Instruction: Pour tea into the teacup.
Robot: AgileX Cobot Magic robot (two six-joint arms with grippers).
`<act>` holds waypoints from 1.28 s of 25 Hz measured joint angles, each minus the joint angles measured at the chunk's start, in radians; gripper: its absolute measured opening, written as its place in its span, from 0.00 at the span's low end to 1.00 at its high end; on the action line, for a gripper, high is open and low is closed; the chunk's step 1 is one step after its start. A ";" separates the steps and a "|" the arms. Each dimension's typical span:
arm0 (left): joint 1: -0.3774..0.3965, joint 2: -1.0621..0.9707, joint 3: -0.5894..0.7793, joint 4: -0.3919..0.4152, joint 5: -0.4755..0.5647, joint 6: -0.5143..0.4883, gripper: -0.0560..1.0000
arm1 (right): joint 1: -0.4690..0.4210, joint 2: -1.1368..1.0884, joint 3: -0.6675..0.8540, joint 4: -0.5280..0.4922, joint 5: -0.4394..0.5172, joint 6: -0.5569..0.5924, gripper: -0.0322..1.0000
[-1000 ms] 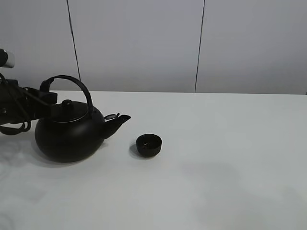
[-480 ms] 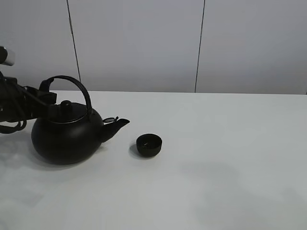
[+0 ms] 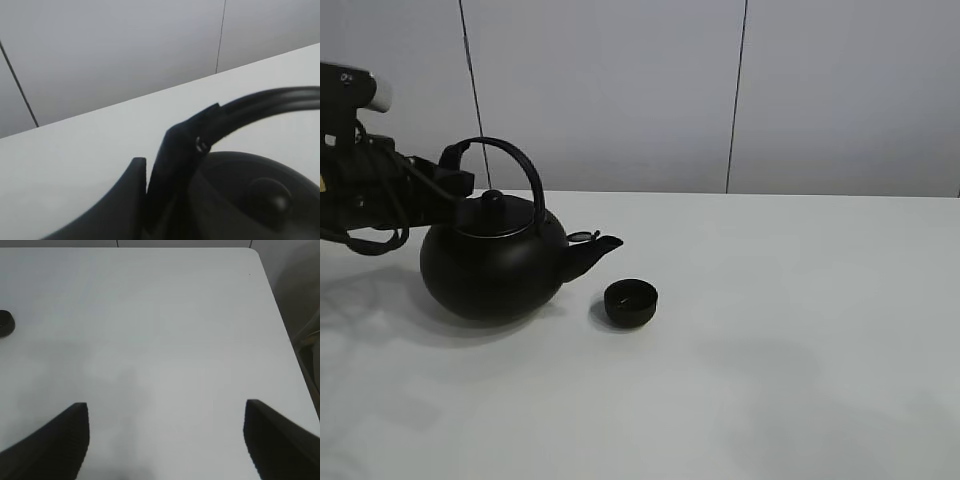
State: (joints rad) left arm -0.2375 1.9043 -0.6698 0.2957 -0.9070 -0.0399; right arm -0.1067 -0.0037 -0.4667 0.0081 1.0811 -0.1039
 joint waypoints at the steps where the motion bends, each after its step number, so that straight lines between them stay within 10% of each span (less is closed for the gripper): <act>1: -0.006 0.000 -0.011 0.001 0.013 0.000 0.18 | 0.000 0.000 0.000 0.000 0.000 0.000 0.59; 32: -0.060 0.000 -0.144 0.034 0.255 0.123 0.18 | 0.000 0.000 0.000 0.000 0.000 0.000 0.59</act>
State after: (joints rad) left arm -0.2972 1.9043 -0.8142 0.3298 -0.6520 0.0827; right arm -0.1067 -0.0037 -0.4667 0.0081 1.0811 -0.1039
